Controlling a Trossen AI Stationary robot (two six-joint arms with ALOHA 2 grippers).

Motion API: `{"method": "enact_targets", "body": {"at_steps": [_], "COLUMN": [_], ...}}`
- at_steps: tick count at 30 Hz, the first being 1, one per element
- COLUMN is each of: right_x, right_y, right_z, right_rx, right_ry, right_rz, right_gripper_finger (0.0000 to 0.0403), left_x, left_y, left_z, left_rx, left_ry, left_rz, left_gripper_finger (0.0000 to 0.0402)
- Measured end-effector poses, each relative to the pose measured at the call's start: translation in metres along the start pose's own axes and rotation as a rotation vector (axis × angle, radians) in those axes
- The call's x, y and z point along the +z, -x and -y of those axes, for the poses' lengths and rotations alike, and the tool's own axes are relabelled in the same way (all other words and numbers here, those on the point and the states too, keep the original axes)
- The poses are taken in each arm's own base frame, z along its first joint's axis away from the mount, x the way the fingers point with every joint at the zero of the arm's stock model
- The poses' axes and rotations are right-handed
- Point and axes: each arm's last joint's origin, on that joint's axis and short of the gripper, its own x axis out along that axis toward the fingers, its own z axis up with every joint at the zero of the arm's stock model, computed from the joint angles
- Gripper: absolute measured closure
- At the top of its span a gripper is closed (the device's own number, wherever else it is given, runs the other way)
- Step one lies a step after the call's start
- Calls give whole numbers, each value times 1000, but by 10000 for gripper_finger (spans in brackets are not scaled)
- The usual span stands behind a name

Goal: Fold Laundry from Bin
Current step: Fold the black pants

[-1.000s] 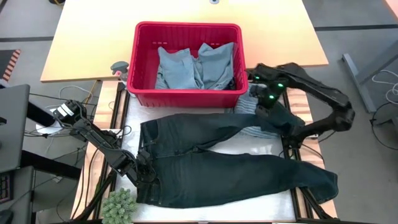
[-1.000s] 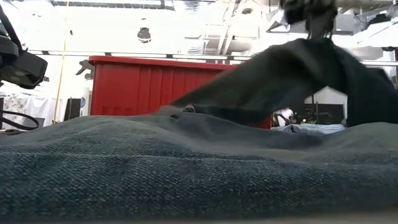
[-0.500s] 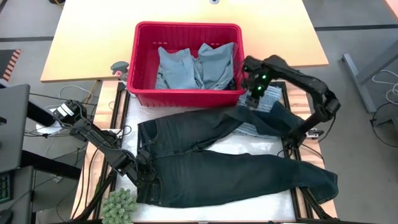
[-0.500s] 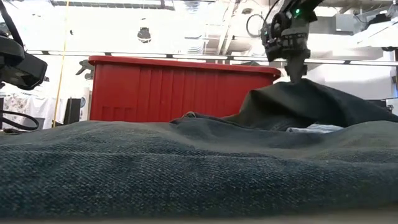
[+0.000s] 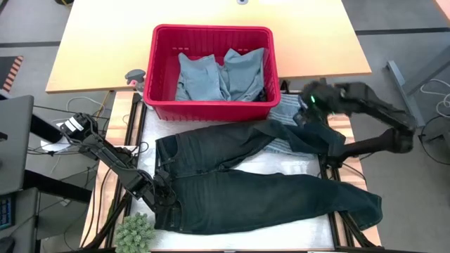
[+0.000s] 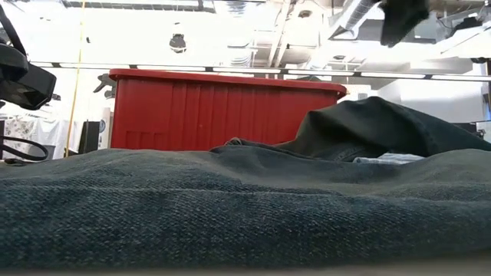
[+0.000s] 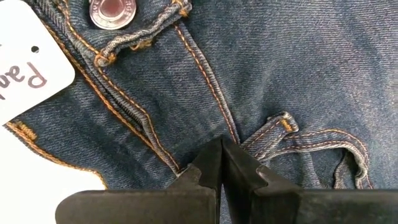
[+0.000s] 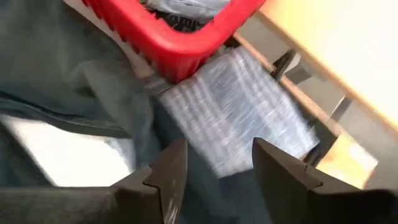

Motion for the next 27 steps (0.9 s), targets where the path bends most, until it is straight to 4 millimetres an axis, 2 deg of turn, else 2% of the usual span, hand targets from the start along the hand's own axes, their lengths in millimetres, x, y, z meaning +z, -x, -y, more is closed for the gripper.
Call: {"method": "enact_targets", "body": {"at_steps": [2,5,12,21,27], "right_x": [-18,-42,-85,-108,-122], "right_y": [4,-2,-45,-62,-83], "right_z": [-9,-26,-74,-123,-153], "right_rx": [6,7,-100,-199,-337], "right_ry": [-58,-92,5,102,135], "right_rz": [15,-18,-149,-152,-162], "right_gripper_finger": [203,206,207,207,207], "left_x": [0,0,0,0,0], "left_y": [0,0,0,0,0], "left_z": [0,0,0,0,0], "left_rx": [0,-2,-2,-3,-4], "left_ry": [-5,-23,-52,-51,-59], "left_rz": [1,4,7,7,8], "left_gripper_finger": [401,401,401,401,401]}}
